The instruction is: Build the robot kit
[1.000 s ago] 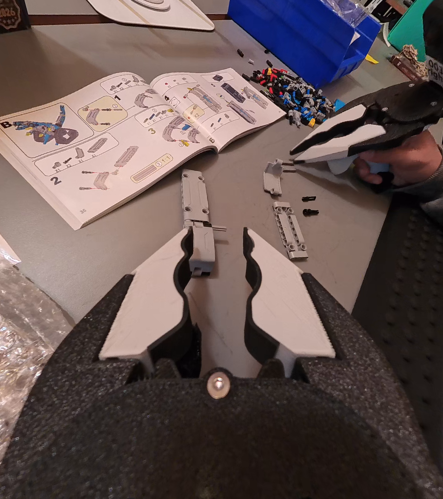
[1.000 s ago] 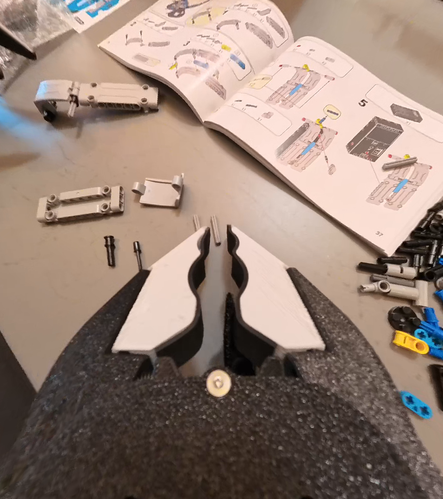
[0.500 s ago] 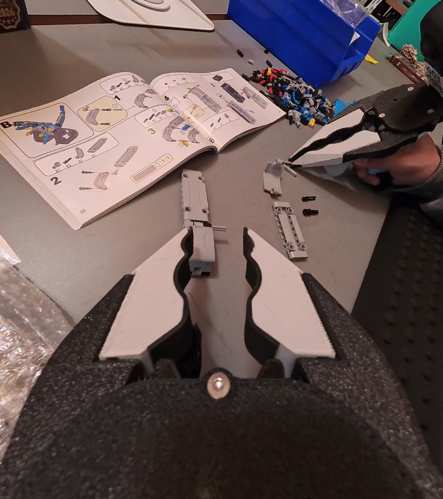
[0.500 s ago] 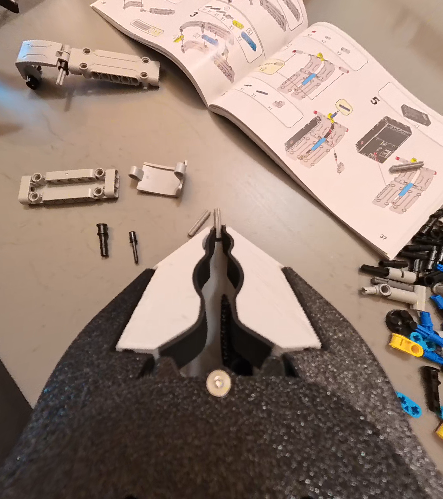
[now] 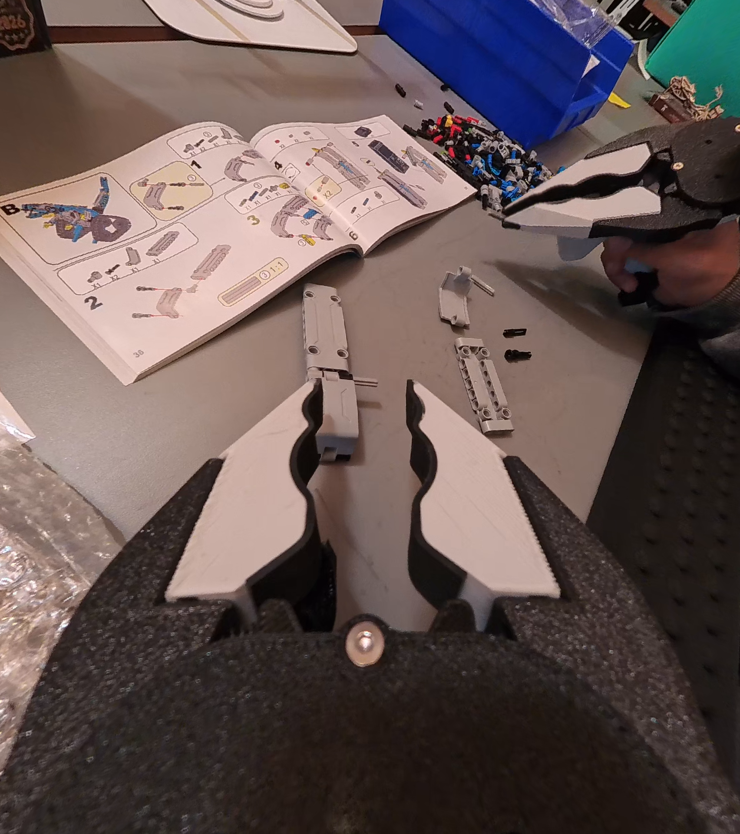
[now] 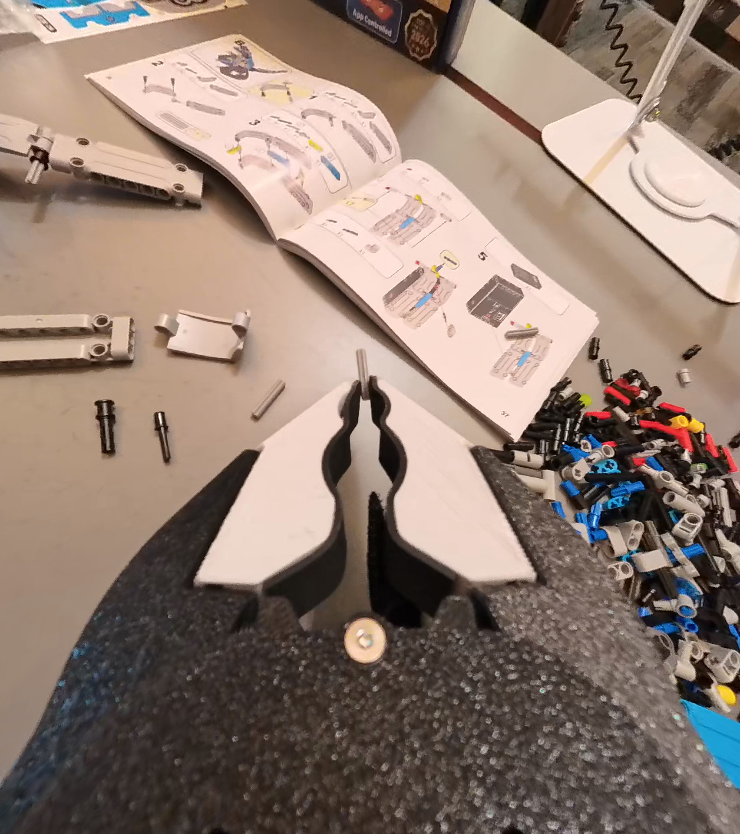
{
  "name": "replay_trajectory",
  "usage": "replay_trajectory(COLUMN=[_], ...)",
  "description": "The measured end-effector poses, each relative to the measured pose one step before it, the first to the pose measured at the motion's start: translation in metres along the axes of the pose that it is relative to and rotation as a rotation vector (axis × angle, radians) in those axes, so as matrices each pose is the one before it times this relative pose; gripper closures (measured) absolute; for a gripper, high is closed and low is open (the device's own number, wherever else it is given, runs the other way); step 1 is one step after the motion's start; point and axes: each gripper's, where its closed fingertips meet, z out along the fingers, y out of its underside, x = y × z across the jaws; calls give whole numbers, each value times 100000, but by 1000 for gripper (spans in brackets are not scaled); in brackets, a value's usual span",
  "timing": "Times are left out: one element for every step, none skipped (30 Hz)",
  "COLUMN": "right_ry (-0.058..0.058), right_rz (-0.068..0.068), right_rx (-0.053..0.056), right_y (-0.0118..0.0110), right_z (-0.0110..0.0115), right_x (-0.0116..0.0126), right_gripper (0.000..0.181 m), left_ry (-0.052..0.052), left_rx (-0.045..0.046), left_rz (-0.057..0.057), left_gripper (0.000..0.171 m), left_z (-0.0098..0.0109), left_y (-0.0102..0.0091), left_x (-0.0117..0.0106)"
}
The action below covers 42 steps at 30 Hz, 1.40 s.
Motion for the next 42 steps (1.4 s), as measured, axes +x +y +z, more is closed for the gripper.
replay_trajectory(right_ry=[-158, -481, -171, 206, 481, 482, -38, -446, -175, -71, -97, -418, -153, 51, 26, 86, 152, 91, 708, 2337, 5707, 9223, 8737, 5825, 3073, 946, 901, 850, 863, 327, -1305, -1573, 160, 1096, 393, -217, -11, 1185, 538, -973, -3783, -6528], right_rz=[82, 107, -323, -802, -1068, -825, -311, 172, 448, 467, 717, 883, 647, 131, -145, -281, -351, -24, 337, -85, -404, 928, 4016, 7248, 8640, 8231, 6463, 3335, 1185, 891, 820, 394, -285, -942, -640, 153, 424, 543, 294, -229, -1018, -1671], right_rx=[-283, -872, -826, -631, -217, -54, -238, -487, -343, 431, 847, 579, 140, -207, -403, -297, 16, 23, -337, -615, -821, -522, -506, -1763, -2404, -2306, -3260, -3333, -2225, -1741, -1137, -539, -887, -428, 341, 386, 221, 703, 1527, 2738, 3634, 2821], right_y=[65, 163, 162, 90, 23, -8, 31, 104, 72, -73, -143, -94, 3, 45, 79, 51, -29, -4, 59, 157, 275, 401, 588, 853, 949, 885, 935, 846, 606, 402, 227, 104, 124, 49, -59, -74, -34, -91, -275, -542, -758, -695], right_z=[38, 104, 98, 63, 21, 3, 29, 57, 36, -40, -82, -64, -17, 13, 39, 34, 3, 0, -10, -65, -250, -465, -499, -360, -168, -16, 128, 196, 189, 178, 181, 181, 179, 109, 47, 12, -9, -86, -233, -386, -451, -369], right_x=[-10, -86, -62, -44, -26, -7, -52, -65, 12, 42, 65, 21, 47, 43, 1, -19, -2, 5, 163, 561, 1369, 2301, 2677, 2569, 2219, 1738, 1395, 1018, 655, 311, -114, -279, -94, 39, -41, -89, -18, 196, 74, -315, -1049, -1921], right_gripper=[178, 178, 178, 178, 178, 178, 178, 178, 178, 178, 178, 178, 178, 178, 178, 178, 178, 178, 178, 178, 178, 178, 178, 178, 179, 179, 179, 179, 179, 179, 179, 179, 178, 178, 178, 178, 178, 178, 175, 171, 167, 163], left_ry=[-27, 55, 69, -27, -18, -6, 6, 60, 41, -24, -26, 39, 30, 15, 10, -13, 50, -5, -23, 55, 84, 62, 102, 217, 293, 336, 360, 374, 375, 381, 266, 168, 66, -38, -45, -1, -7, 16, 79, 41, -69, -55], left_rx=[-62, -34, -40, 33, 20, -19, -1, -72, -50, 38, 46, -15, -54, -7, 72, 69, -9, 9, 55, 74, 38, 149, 361, 502, 485, 326, 171, -15, -85, -20, -14, -123, 52, 306, 242, 110, 82, 18, -74, -115, -223, -340], left_rz=[-7, -60, -76, -12, 36, 5, -23, -37, -6, 38, 18, -36, -77, -61, 6, 26, -2, -32, -61, -56, 5, 34, -22, -95, -88, -142, -219, -235, -226, -105, 33, 87, 66, 54, 5, -63, -87, -84, -19, 95, 167, 145], left_gripper=[136, 136, 136, 136, 136, 136, 136, 136, 136, 136, 136, 136, 136, 136, 136, 136, 136, 136, 136, 136, 136, 136, 136, 136, 136, 136, 136, 136, 136, 136, 136, 136, 136, 136, 136, 136, 136, 136, 136, 136, 136, 136], left_z=[7, 11, 0, 0, 1, -1, 0, 8, 10, -11, -1, 2, 7, -3, 0, -8, -1, -2, -7, -12, -15, -49, -70, -82, -78, -61, -19, -6, 7, 1, 2, -2, -26, -46, -45, -23, -16, -4, 10, 21, 42, 47], left_y=[9, 8, 11, -7, -3, 3, 0, 13, 10, -8, -15, 8, 8, -2, -18, -13, 1, -4, -5, -19, -16, -44, -74, -111, -101, -70, -36, -3, 15, 6, 2, 4, -3, -62, -61, -27, -7, -8, 16, 23, 47, 66], left_x=[-17, 8, 2, -12, -5, -1, 2, 7, 2, -2, -2, -5, -4, -3, 4, 0, 7, -8, -8, -3, 19, 16, 34, 44, 51, 62, 55, 50, 64, 70, 66, 52, 33, 3, -4, -6, -12, -11, 17, 22, 2, 1])
